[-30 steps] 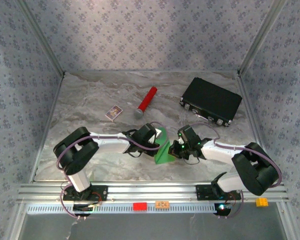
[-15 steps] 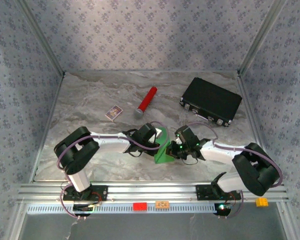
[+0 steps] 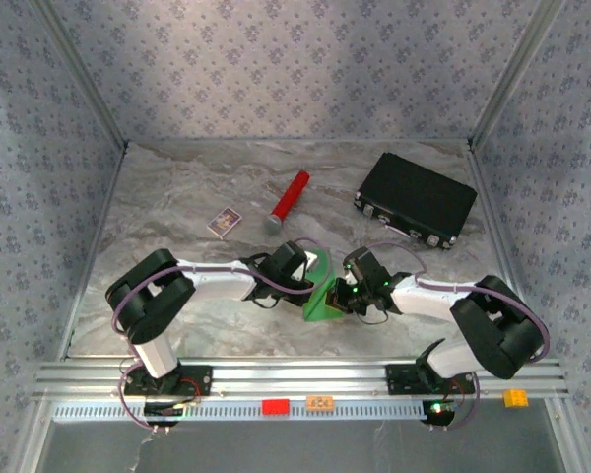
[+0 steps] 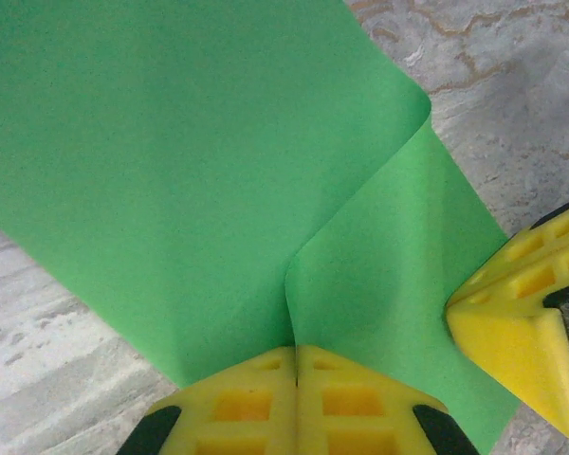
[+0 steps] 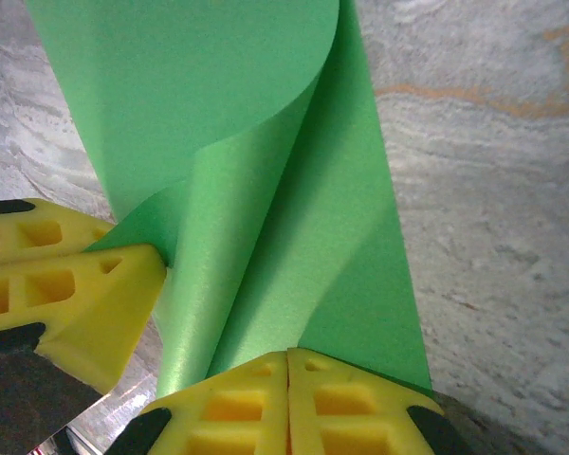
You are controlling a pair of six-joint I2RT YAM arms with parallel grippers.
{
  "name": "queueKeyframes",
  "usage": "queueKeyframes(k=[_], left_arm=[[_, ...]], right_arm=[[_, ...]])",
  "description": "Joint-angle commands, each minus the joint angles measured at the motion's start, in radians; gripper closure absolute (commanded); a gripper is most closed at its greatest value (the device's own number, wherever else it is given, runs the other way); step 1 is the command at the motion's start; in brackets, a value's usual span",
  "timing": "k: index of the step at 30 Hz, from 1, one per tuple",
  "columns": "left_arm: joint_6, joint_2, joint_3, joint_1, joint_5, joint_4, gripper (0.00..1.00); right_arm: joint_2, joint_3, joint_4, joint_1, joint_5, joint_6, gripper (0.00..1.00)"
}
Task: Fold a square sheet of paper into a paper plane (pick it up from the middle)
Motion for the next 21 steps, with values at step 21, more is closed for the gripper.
queueKeyframes(k=[21], left_arm=[[0.023,-0.039,0.005,0.010,-0.025,-0.001,1.00]], right_arm=[[0.022,-0.006,-0.049,0.006,0.043,0.006,0.91]])
